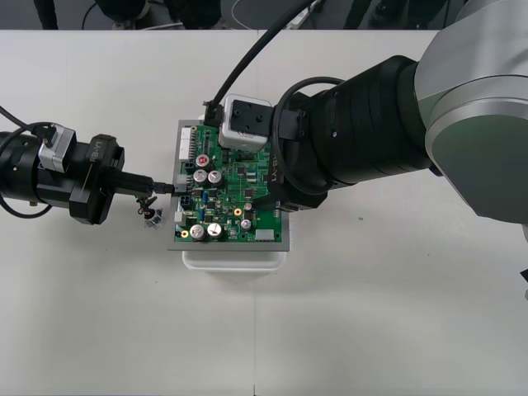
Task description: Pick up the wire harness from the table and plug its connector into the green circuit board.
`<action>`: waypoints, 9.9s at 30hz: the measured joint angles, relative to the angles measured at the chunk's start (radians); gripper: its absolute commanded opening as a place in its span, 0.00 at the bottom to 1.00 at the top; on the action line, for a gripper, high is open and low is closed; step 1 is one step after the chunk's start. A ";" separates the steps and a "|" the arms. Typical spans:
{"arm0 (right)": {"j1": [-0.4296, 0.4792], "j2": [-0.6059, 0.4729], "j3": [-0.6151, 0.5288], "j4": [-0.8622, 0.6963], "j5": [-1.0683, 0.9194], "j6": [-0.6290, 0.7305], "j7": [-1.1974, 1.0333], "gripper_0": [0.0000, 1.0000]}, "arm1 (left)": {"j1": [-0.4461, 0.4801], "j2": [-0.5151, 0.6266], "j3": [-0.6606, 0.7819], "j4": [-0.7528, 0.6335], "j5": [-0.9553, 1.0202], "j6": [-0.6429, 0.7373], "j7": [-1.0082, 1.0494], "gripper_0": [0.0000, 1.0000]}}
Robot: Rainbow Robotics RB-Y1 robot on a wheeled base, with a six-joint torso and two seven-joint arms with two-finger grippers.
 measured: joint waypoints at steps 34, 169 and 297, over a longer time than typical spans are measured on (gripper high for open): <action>0.000 0.002 -0.009 0.000 -0.021 0.000 0.001 1.00 | -0.006 -0.010 0.000 0.000 -0.018 0.000 0.000 0.00; 0.003 0.002 -0.015 0.000 -0.041 0.000 0.045 1.00 | -0.007 -0.047 0.000 0.008 -0.016 0.000 0.000 0.00; 0.210 -0.193 -0.416 0.265 -0.303 0.000 0.719 1.00 | 0.119 -0.068 0.599 -0.402 -0.618 0.000 0.535 1.00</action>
